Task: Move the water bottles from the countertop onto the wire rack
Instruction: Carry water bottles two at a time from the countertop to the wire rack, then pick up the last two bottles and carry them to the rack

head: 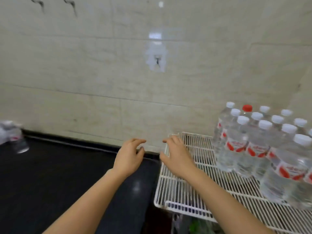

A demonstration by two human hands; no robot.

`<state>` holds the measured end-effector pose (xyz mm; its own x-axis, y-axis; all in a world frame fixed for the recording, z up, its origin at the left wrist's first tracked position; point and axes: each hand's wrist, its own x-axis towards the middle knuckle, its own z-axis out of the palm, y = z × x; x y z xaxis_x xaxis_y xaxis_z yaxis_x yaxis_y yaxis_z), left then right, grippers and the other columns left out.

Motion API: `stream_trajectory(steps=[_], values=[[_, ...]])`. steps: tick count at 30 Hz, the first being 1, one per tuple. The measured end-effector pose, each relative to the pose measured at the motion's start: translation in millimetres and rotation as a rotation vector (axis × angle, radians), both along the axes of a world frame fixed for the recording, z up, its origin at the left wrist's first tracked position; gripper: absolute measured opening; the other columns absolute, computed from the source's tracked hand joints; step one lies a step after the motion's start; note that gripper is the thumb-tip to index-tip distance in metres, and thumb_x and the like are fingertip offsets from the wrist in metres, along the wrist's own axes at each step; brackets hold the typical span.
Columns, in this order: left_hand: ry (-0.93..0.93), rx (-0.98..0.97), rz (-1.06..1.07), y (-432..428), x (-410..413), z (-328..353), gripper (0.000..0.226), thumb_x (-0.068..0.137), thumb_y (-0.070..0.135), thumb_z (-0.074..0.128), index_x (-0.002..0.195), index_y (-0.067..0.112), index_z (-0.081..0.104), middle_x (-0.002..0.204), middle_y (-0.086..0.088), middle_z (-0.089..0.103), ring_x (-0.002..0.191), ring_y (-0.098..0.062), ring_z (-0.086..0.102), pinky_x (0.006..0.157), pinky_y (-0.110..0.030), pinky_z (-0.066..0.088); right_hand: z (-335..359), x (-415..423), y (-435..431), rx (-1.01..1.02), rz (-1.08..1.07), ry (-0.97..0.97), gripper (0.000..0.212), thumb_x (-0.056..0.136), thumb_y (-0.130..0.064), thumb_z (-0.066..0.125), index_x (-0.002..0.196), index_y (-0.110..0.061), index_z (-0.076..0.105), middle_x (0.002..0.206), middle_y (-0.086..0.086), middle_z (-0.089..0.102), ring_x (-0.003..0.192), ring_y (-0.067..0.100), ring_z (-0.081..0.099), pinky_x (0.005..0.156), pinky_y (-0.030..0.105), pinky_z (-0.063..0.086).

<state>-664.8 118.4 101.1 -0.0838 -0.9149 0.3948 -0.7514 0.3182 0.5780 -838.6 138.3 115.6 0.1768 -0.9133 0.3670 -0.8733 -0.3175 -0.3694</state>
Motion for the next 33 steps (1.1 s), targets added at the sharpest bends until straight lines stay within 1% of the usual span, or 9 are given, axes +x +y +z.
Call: stream_trajectory(steps=[2, 5, 9, 13, 17, 21, 27, 33], values=[[-0.037, 0.064, 0.109, 2.2, 68.6, -15.6, 0.036, 0.092, 0.019, 0.049, 0.127, 0.019, 0.057, 0.129, -0.002, 0.057, 0.121, -0.020, 0.049, 0.100, -0.031, 0.041, -17.0, 63.5, -12.6, 0.089, 0.064, 0.039, 0.045, 0.093, -0.031, 0.052, 0.133, -0.011, 0.046, 0.130, 0.007, 0.047, 0.127, 0.024, 0.040, 0.105, 0.033, 0.035], [-0.111, 0.155, 0.216, 11.7, 170.8, -34.1, 0.037, 0.092, 0.021, 0.047, 0.127, 0.019, 0.058, 0.130, -0.004, 0.055, 0.121, -0.021, 0.050, 0.098, -0.034, 0.045, -34.7, 161.6, -23.8, 0.193, 0.163, 0.065, 0.047, 0.094, -0.032, 0.050, 0.136, -0.011, 0.043, 0.134, 0.007, 0.046, 0.128, 0.024, 0.039, 0.105, 0.034, 0.037], [-0.215, 0.279, 0.352, 31.1, 298.1, -52.9, 0.037, 0.092, 0.022, 0.044, 0.127, 0.019, 0.057, 0.131, -0.004, 0.052, 0.122, -0.023, 0.046, 0.095, -0.036, 0.046, -51.7, 281.7, -32.0, 0.262, 0.238, 0.099, 0.050, 0.095, -0.033, 0.050, 0.140, -0.012, 0.040, 0.139, 0.006, 0.043, 0.128, 0.023, 0.039, 0.105, 0.039, 0.039], [-0.232, 0.376, 0.508, 46.7, 400.7, -60.4, 0.038, 0.092, 0.023, 0.044, 0.128, 0.017, 0.055, 0.132, -0.006, 0.050, 0.123, -0.025, 0.044, 0.095, -0.039, 0.046, -63.0, 381.9, -44.0, 0.303, 0.302, 0.197, 0.052, 0.094, -0.034, 0.051, 0.139, -0.011, 0.040, 0.138, 0.007, 0.042, 0.126, 0.026, 0.040, 0.102, 0.042, 0.041], [-0.193, 0.397, 0.633, 51.2, 482.1, -64.8, 0.043, 0.091, 0.025, 0.044, 0.133, 0.017, 0.049, 0.137, -0.007, 0.045, 0.127, -0.026, 0.040, 0.097, -0.040, 0.045, -66.0, 469.6, -63.2, 0.317, 0.370, 0.245, 0.053, 0.094, -0.035, 0.052, 0.140, -0.012, 0.038, 0.138, 0.006, 0.042, 0.127, 0.027, 0.039, 0.103, 0.043, 0.039], [-0.177, 0.406, 0.707, 37.1, 551.8, -72.7, 0.051, 0.093, 0.029, 0.044, 0.142, 0.017, 0.037, 0.149, -0.007, 0.032, 0.136, -0.026, 0.030, 0.103, -0.038, 0.039, -74.1, 550.4, -92.2, 0.328, 0.437, 0.254, 0.055, 0.093, -0.036, 0.053, 0.140, -0.013, 0.038, 0.138, 0.006, 0.042, 0.127, 0.026, 0.039, 0.102, 0.044, 0.040], [-0.142, 0.436, 0.774, -21.3, 655.2, -87.2, 0.054, 0.093, 0.032, 0.045, 0.144, 0.018, 0.033, 0.154, -0.006, 0.024, 0.140, -0.026, 0.024, 0.107, -0.039, 0.036, -89.0, 662.8, -160.8, 0.335, 0.488, 0.253, 0.057, 0.092, -0.036, 0.054, 0.141, -0.014, 0.036, 0.139, 0.006, 0.041, 0.127, 0.026, 0.039, 0.102, 0.044, 0.041], [-0.111, 0.504, 0.823, -86.3, 751.5, -99.7, 0.057, 0.093, 0.033, 0.045, 0.145, 0.018, 0.029, 0.156, -0.007, 0.020, 0.142, -0.026, 0.020, 0.111, -0.041, 0.032, -102.6, 753.2, -243.0, 0.419, 0.464, 0.257, 0.059, 0.092, -0.036, 0.055, 0.143, -0.015, 0.033, 0.140, 0.007, 0.040, 0.126, 0.026, 0.039, 0.101, 0.045, 0.042]])
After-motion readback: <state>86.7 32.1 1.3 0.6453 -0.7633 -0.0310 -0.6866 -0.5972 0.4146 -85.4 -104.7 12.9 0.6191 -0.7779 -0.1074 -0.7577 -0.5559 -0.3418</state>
